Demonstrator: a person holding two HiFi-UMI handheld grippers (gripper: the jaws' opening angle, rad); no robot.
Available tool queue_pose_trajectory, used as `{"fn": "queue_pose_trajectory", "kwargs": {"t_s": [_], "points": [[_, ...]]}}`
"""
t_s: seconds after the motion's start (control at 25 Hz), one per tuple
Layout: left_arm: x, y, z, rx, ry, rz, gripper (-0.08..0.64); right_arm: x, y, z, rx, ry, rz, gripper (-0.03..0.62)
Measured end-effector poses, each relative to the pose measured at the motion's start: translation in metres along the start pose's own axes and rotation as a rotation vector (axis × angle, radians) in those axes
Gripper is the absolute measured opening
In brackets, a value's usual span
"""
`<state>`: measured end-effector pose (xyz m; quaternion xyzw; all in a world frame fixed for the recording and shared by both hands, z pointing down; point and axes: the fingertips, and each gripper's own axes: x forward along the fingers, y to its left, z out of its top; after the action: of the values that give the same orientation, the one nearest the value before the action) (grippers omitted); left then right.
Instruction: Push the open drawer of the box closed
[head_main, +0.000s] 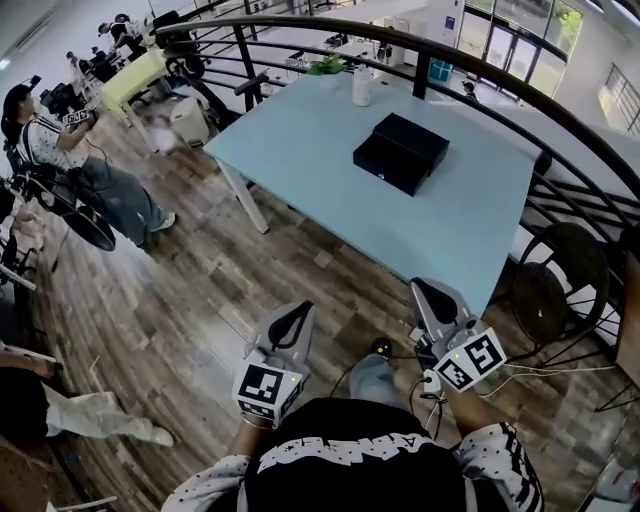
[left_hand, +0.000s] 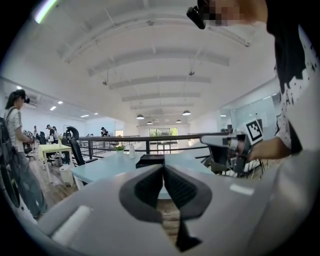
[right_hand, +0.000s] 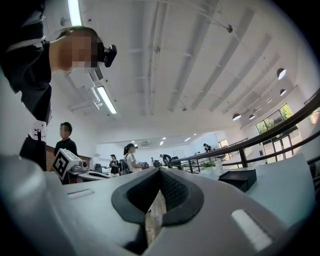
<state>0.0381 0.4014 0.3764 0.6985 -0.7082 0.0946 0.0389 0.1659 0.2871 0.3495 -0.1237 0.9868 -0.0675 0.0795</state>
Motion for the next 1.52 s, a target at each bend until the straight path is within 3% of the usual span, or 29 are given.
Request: {"fn": "queue_pose_trajectory", "kwargs": {"t_s": [0.68,1.16,1.52], "points": [[0.150,0.005,0.029,0.009,0.005,-0.062,0.000,0.018,-0.143,0.020,-0.018,-0.009,-0.126,-0.003],[0.228,0.014,0.053,0.021,0.013,-0.031,0.000,0.051,-0.222,0.040,-0.021,-0.017,-0.100,-0.003],[0.259,0.007,0.048,0.025,0.018,-0.020,0.000,0.049,-0.267,0.041,-0.021,-0.037,-0.124,-0.003]]}}
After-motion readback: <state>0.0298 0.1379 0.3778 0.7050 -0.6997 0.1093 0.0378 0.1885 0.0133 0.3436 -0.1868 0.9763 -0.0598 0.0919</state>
